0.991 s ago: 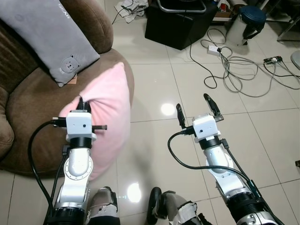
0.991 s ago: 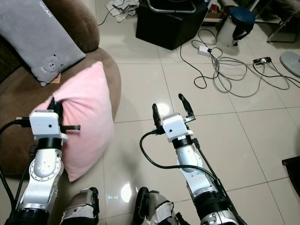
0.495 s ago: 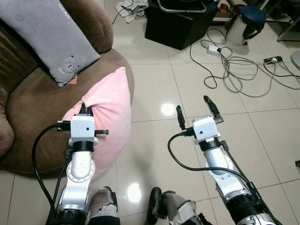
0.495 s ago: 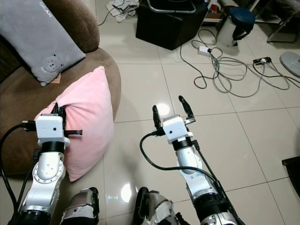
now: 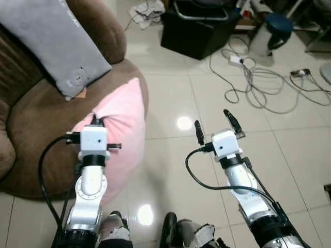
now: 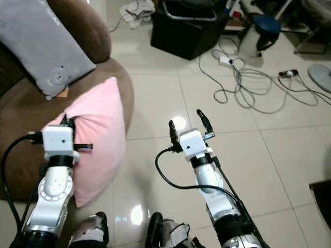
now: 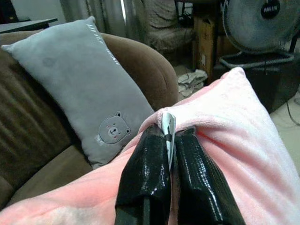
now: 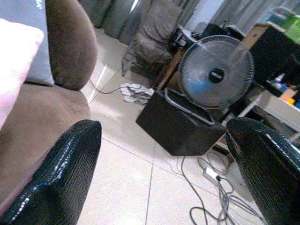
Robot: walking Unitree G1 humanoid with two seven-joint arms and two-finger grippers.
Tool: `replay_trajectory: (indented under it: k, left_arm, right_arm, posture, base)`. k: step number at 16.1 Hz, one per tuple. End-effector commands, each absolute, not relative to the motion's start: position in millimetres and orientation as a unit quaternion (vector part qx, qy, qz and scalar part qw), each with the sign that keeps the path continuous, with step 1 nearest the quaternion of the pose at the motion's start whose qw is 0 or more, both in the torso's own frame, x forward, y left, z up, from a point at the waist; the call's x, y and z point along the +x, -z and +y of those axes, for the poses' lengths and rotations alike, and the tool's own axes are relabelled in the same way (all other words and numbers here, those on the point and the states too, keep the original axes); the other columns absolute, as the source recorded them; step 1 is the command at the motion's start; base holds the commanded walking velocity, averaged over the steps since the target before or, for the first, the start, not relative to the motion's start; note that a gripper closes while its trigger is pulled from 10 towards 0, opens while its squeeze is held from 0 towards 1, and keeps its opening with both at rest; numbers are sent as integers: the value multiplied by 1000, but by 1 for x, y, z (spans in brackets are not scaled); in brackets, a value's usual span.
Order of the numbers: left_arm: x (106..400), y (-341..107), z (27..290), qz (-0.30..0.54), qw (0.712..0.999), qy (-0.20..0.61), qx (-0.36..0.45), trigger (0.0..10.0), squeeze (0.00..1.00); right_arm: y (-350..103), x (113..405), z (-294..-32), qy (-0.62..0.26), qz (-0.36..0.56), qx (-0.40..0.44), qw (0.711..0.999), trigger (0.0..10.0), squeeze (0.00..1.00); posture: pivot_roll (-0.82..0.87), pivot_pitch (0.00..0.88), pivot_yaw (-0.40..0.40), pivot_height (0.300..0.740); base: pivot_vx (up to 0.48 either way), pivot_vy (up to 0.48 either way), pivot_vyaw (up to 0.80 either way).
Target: Move the pillow to the sofa from floor
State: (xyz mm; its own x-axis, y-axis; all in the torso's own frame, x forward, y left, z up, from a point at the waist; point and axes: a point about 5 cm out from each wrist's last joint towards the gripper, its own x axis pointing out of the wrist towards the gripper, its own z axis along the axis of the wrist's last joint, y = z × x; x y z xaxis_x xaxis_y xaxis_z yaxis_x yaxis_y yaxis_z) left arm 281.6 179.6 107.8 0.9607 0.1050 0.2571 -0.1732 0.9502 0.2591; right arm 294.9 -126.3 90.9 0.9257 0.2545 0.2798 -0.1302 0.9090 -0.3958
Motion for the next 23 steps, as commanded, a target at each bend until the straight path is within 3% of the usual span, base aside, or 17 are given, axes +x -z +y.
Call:
replay_trajectory:
  k: [1,9,17,23]
  left_arm:
    - [282,-104,173,-113,981,-59,144,10000,0]
    - [281,-97,167,-96,982,-44,154,10000,0]
    - [300,-115,171,-97,985,-67,122,10000,0]
    - [297,-105,165,-67,988,-58,126,10000,0]
  right_arm:
    - [-80,292,-132,-101,-134,-193,967,10000,0]
    - [-75,294,-133,-96,-111,-205,968,10000,0]
    - [-87,298,-131,-97,-146,-212,962,10000,0]
    - [-85,299,-131,-99,-133,-214,963,10000,0]
  posture:
    - [333,265,-180,740]
    - [333,260,-181,740]
    - [330,256,-179,740]
    - [329,262,-177,740]
  base:
    - [315,-360,0]
    - [0,0,0]
    - [427,0,0]
    - [80,0,0]
